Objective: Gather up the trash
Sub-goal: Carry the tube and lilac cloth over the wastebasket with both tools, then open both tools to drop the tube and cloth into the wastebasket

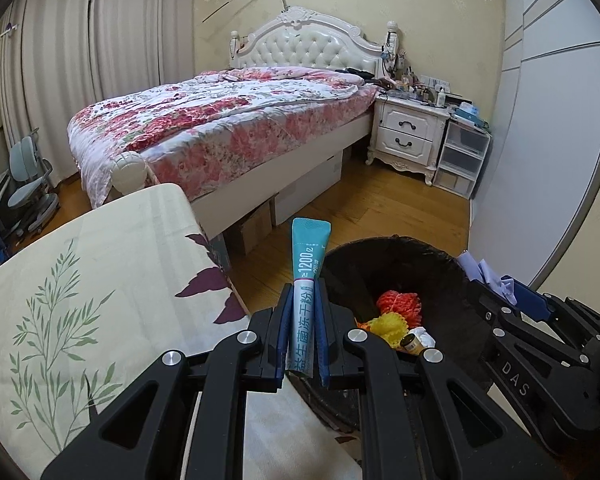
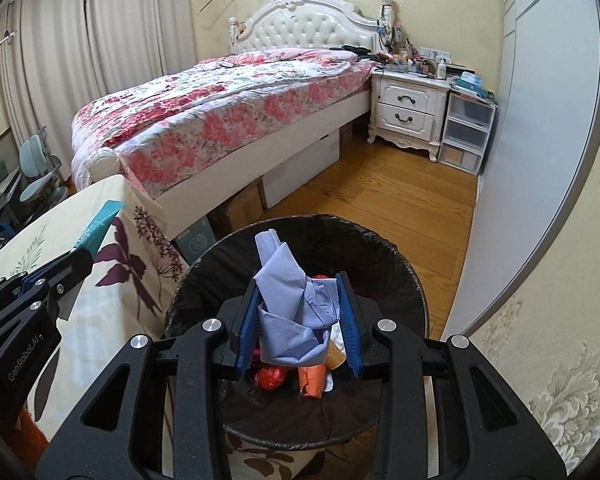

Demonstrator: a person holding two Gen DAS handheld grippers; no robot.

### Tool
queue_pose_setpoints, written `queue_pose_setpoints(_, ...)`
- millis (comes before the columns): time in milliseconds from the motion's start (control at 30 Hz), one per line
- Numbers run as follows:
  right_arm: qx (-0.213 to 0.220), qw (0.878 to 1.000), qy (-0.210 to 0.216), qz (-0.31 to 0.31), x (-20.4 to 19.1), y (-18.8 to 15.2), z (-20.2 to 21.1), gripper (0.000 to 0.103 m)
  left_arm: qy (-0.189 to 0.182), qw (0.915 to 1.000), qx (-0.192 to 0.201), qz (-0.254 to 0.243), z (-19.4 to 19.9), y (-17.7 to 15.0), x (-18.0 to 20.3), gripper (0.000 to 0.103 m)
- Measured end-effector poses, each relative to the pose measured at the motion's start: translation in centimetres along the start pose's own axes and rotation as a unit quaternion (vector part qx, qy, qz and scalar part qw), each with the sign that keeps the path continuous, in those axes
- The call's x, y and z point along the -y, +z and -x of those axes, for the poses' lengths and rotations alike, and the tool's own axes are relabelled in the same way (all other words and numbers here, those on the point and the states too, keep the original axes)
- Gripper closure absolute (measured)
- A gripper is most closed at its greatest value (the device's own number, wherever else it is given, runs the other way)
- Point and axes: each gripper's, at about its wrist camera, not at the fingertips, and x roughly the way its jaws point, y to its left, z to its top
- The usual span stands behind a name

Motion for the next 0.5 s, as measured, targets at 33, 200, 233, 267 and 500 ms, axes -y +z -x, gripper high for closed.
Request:
queue_pose_setpoints(33,-0.001,1.0,-0.004,-0.002,0.2,0.0,-0.3,0.069,0.001,1.0,-0.001,-0.004,-0.3,0.1,0.3,0.09)
queue_pose_setpoints(200,-0.011,1.0,-0.015,-0.014,1.3,-0.1,-1.5,0.068,0.002,0.9999,-0.012,-0.011,-1.9,0.4,1.3,0.09)
queue_pose_setpoints(233,-0.013,1.0,-0.016,-0.016,1.6,-0.1,-1.7,0.068,0.002,0.9998,-0.013,-0.012,-2.1,0.5,1.4,0.09)
queue_pose_setpoints(267,-0.014,1.0,-0.018,-0.018,1.8,-0.1,-1.9,0.068,0.001,0.9998,-0.015,-0.014,-2.4,0.6,1.6,0.09)
queue_pose_setpoints(500,-0.024,0.999,-0.026,-0.027,2.7,-0.1,-3.0,0.068,-0.002,0.9994,-0.02,-0.028,-3.3,0.7,2.6,0.089)
